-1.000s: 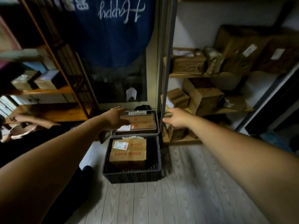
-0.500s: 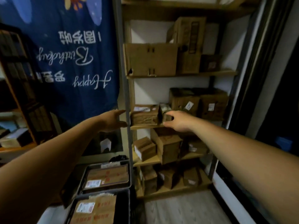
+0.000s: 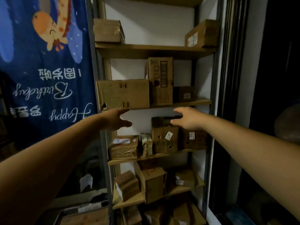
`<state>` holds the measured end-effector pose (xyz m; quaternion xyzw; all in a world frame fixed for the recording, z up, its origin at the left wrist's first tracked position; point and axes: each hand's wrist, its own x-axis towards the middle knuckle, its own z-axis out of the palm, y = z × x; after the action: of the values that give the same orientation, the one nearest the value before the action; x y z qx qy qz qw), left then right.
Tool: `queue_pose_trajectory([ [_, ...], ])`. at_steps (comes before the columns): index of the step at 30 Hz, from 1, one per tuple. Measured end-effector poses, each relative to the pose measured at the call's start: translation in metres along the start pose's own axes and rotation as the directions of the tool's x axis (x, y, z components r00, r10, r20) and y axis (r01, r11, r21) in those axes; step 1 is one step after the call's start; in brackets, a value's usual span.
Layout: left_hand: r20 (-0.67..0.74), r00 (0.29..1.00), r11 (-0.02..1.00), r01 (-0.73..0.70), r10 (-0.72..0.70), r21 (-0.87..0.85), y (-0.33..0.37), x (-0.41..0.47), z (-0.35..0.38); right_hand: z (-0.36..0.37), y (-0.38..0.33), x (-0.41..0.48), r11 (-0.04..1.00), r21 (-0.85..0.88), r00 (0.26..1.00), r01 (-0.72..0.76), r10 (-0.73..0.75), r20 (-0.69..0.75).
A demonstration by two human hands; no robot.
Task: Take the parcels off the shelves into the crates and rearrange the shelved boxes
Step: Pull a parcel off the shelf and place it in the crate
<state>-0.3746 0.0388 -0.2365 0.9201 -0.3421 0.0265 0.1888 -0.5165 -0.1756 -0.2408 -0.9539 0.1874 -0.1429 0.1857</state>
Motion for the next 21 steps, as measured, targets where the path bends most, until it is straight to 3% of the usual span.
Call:
queue_pose_trajectory([
  [8,-0.094,0.993,0.997,-0.075,0.075,0.009,0.040,0.066,-0.032,-0.043,0.026,0.050,0.995,-0.098,0.997,0.021,-0.029,-0.074],
  [14,-0.179,0.959,0.974,-0.227,0.219,-0.023,0.072,0.147,-0.044,-0.071,0.053,0.118,0.987,-0.160,0.992,-0.014,-0.006,-0.123],
  [21,-0.174,0.928,0.940,-0.339,0.328,-0.035,0.118,0.247,-0.055,-0.124,0.088,0.187,0.968,-0.235,0.970,-0.084,0.025,-0.242],
])
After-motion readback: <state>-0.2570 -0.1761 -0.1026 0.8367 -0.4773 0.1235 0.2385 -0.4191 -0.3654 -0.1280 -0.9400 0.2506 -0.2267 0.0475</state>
